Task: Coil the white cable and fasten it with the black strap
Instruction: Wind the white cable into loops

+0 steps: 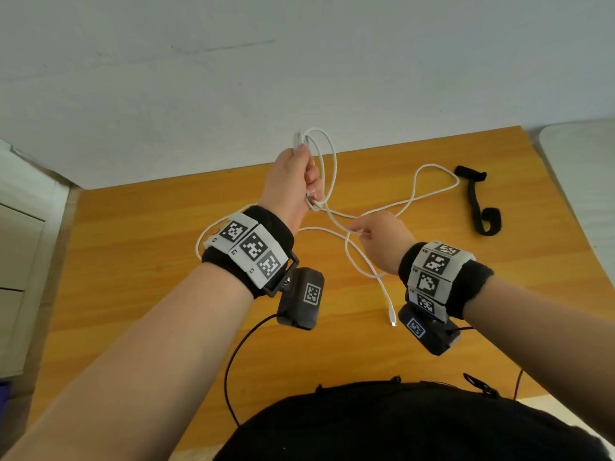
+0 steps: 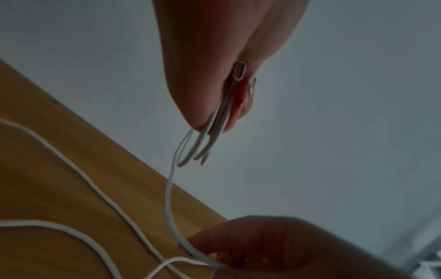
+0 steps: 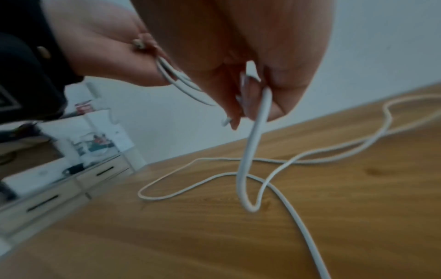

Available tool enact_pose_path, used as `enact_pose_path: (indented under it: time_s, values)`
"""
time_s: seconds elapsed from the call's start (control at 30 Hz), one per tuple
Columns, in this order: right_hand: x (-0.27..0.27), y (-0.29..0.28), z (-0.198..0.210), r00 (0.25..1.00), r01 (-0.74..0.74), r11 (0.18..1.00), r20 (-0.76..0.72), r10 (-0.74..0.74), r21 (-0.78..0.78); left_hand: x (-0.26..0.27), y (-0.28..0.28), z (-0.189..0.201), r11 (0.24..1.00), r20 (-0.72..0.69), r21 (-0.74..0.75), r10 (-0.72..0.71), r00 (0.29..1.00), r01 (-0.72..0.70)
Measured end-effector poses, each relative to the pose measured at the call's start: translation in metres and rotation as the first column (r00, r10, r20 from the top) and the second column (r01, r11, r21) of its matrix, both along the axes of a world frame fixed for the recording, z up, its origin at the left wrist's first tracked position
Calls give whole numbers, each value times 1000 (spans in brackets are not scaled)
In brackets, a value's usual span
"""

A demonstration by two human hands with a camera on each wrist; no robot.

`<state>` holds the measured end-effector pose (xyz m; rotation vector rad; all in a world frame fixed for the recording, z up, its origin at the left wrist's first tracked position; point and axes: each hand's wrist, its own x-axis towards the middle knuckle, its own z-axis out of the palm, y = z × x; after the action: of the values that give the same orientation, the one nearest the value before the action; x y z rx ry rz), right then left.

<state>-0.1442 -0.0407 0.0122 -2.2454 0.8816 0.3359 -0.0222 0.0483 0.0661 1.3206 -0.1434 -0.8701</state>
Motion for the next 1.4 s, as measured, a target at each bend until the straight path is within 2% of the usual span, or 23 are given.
enact_pose_path:
  time_s: [0.03, 0.1, 0.17, 0.23, 0.33, 0.4, 0.53, 0.6, 0.67, 0.7, 0.77, 0.83, 0.9, 0.93, 1.0, 1.07, 1.13, 1.3, 1.4]
  values:
    - [1, 1, 3, 996, -69, 998, -56, 69, -7, -2, -1, -2, 999, 92, 45, -34, 995, 30]
    - [2, 4, 9, 986, -158, 987, -58, 158, 7, -8, 0, -6, 980, 301, 175, -143, 943, 92]
    - [1, 5, 17, 982, -188, 982, 19, 187, 14, -13, 1, -10, 950, 455, 291, -241, 857, 113]
    - [1, 4, 25, 984, -142, 990, 113, 138, 22, -17, 2, -14, 929, 542, 351, -303, 784, 116]
    - [0, 5, 35, 949, -20, 980, 312, -43, 196, -20, 3, -20, 903, 579, 409, -370, 726, 134]
    - [-1, 5, 41, 915, 25, 948, 375, -151, 318, -20, 4, -22, 879, 589, 454, -417, 692, 144]
    - [-2, 3, 48, 892, 63, 866, 362, -272, 496, -19, 7, -24, 811, 626, 570, -533, 569, 133]
    - [-2, 0, 51, 896, 68, 792, 312, -316, 607, -19, 8, -26, 781, 618, 612, -572, 540, 127]
    - [-3, -4, 52, 927, 58, 748, 242, -286, 661, -17, 9, -28, 786, 626, 610, -555, 548, 99]
    - [-4, -5, 51, 953, 36, 756, 206, -224, 654, -16, 9, -28, 800, 633, 595, -526, 567, 77]
    - [-7, -5, 46, 992, -74, 814, 124, 3, 576, -12, 8, -26, 832, 632, 553, -453, 629, 43]
    - [-11, 0, 39, 977, -199, 855, 31, 210, 479, -8, 7, -22, 853, 621, 521, -391, 680, 15]
    - [-14, 2, 30, 965, -243, 892, -3, 263, 381, -3, 9, -17, 865, 595, 502, -353, 723, 9]
    - [-16, 1, 27, 975, -216, 913, 21, 223, 347, -1, 10, -15, 874, 569, 486, -335, 751, 21]
    - [-17, -2, 27, 992, -48, 916, 127, -3, 398, 2, 13, -11, 897, 492, 438, -298, 818, 63]
    - [-17, -7, 32, 941, 123, 850, 212, -264, 512, 4, 18, -8, 913, 383, 385, -287, 878, 131]
    - [-15, -13, 39, 869, 211, 808, 273, -413, 550, 4, 23, -6, 912, 273, 343, -326, 905, 225]
    - [-9, -21, 48, 809, 283, 861, 376, -451, 423, -3, 33, 1, 895, 30, 265, -380, 925, 359]
    - [-6, -22, 47, 779, 344, 878, 420, -465, 333, -7, 39, 4, 883, 2, 235, -419, 908, 407]
